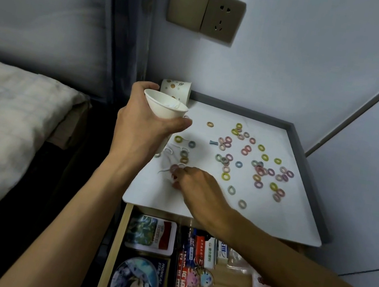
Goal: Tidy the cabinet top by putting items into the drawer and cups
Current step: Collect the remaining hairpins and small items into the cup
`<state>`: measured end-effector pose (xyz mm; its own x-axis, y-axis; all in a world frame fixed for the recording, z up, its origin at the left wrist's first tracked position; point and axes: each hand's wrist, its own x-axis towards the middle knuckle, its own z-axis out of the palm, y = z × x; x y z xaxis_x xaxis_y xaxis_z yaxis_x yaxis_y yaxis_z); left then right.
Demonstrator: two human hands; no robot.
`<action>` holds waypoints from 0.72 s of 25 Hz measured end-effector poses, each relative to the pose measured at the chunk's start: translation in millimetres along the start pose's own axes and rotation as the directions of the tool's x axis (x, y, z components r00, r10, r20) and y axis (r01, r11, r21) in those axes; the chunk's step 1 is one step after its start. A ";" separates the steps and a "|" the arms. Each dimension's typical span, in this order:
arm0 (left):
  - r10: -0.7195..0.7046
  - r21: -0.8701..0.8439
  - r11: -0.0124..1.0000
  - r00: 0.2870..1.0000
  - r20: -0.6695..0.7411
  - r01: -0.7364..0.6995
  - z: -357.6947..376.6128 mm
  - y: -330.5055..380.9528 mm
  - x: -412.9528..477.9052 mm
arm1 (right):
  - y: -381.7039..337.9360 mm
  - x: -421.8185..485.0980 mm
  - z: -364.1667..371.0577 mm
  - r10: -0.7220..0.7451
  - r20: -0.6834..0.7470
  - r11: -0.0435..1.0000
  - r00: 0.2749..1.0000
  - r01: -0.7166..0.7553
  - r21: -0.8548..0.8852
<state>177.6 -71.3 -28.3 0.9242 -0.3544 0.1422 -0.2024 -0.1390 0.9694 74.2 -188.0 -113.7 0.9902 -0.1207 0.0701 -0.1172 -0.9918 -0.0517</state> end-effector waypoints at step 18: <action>-0.008 -0.008 1.000 1.000 0.014 0.008 2.9 2.7 -6.4 | 58.4 6.3 -12.9 0.281 -0.138 0.953 0.950 -0.294 -0.080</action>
<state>170.2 -72.0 -27.2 0.9213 -0.3660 0.1315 -0.1921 -0.1343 0.9721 72.6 -247.2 -103.4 0.8971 -0.3993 0.1892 -0.4084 -0.9127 0.0102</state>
